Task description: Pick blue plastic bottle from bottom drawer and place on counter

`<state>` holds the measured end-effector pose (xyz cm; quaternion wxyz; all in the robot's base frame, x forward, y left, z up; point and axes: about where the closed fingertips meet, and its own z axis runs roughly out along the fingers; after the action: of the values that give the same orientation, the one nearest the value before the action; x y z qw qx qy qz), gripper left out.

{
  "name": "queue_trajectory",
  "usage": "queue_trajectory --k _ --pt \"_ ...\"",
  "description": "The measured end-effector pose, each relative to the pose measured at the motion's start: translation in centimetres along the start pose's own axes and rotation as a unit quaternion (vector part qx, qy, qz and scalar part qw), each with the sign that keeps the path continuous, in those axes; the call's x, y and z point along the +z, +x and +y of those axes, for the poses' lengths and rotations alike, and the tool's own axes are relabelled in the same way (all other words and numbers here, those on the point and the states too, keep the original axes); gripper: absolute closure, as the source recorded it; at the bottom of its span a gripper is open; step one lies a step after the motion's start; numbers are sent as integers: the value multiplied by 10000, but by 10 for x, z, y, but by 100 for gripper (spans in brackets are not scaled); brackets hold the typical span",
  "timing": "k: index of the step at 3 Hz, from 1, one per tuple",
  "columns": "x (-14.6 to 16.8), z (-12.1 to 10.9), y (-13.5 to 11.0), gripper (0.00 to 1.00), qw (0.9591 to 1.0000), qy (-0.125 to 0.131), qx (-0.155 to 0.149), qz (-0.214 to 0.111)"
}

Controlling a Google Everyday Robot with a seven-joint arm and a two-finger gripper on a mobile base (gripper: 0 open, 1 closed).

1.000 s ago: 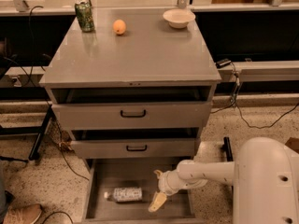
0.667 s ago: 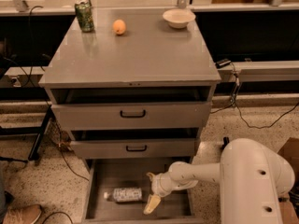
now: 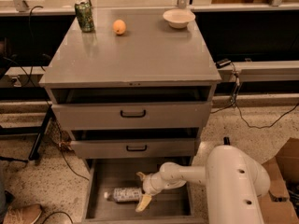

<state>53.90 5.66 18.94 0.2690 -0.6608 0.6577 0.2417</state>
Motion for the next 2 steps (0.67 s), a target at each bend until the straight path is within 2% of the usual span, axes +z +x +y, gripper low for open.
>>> queue_trajectory --k 2 --pt "47 -16 -22 0 9993 -43 -363 -90"
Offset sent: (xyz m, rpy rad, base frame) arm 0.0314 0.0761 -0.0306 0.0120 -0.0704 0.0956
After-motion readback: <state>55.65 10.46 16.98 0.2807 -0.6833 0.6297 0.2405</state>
